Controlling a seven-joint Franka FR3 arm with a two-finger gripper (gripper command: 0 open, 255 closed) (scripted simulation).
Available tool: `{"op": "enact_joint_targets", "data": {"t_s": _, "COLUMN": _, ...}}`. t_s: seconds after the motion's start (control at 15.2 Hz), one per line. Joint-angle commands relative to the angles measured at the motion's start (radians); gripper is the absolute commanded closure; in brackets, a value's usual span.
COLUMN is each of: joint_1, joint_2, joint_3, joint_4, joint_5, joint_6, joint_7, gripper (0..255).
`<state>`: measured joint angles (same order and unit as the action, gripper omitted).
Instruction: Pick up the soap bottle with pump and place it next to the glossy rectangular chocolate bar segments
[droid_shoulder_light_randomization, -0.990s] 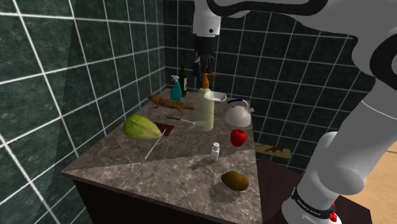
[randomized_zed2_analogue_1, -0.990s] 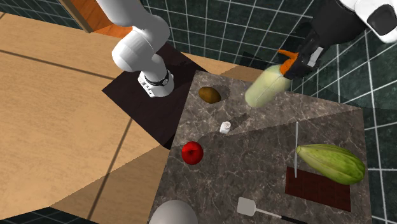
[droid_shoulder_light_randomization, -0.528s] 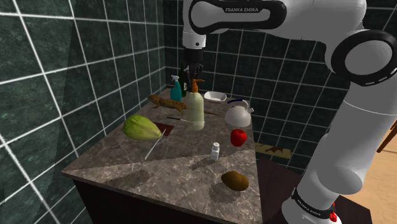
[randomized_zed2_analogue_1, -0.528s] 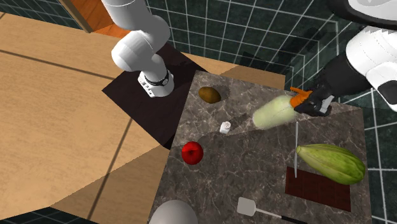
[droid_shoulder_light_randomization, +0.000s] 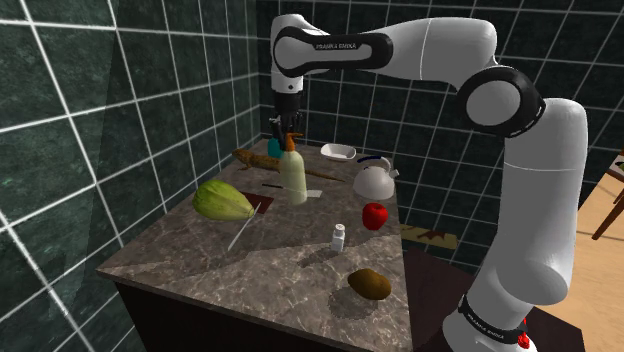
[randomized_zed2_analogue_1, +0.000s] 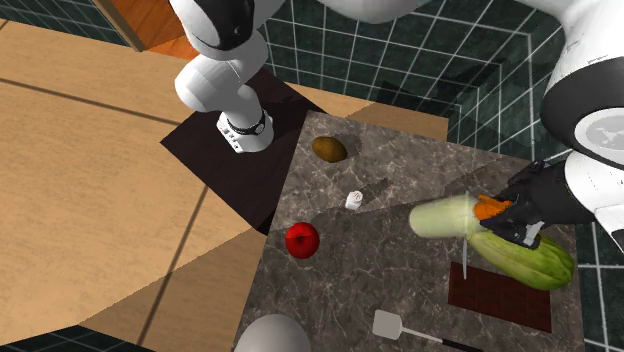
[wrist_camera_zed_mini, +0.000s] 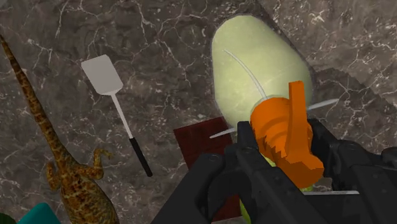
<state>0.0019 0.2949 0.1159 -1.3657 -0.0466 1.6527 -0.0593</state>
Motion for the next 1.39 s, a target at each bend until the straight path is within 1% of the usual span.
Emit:
{"op": "enact_joint_targets", "data": {"t_s": 0.0, "joint_1": -0.004, "joint_2": 0.072, "joint_3": -0.005, "joint_4": 0.059, "joint_5": -0.006, "joint_6": 0.014, "joint_7": -0.01, "gripper": 255}}
{"op": "enact_joint_targets", "data": {"t_s": 0.26, "joint_1": -0.009, "joint_2": 0.243, "joint_3": -0.016, "joint_4": 0.251, "joint_5": -0.018, "joint_6": -0.007, "joint_7": -0.034, "gripper": 255}}
{"op": "enact_joint_targets", "data": {"t_s": 0.33, "joint_1": -0.01, "joint_2": 0.324, "joint_3": -0.02, "joint_4": 0.355, "joint_5": -0.022, "joint_6": -0.029, "joint_7": -0.044, "gripper": 255}}
{"op": "enact_joint_targets", "data": {"t_s": 0.92, "joint_1": -0.017, "joint_2": 0.303, "joint_3": -0.02, "joint_4": 0.199, "joint_5": -0.021, "joint_6": 0.106, "joint_7": -0.04, "gripper": 255}}
{"op": "enact_joint_targets", "data": {"t_s": 1.19, "joint_1": -0.018, "joint_2": 0.304, "joint_3": -0.021, "joint_4": 0.146, "joint_5": -0.022, "joint_6": 0.159, "joint_7": -0.038, "gripper": 255}}
{"op": "enact_joint_targets", "data": {"t_s": 1.32, "joint_1": -0.018, "joint_2": 0.304, "joint_3": -0.021, "joint_4": 0.144, "joint_5": -0.022, "joint_6": 0.162, "joint_7": -0.038, "gripper": 255}}
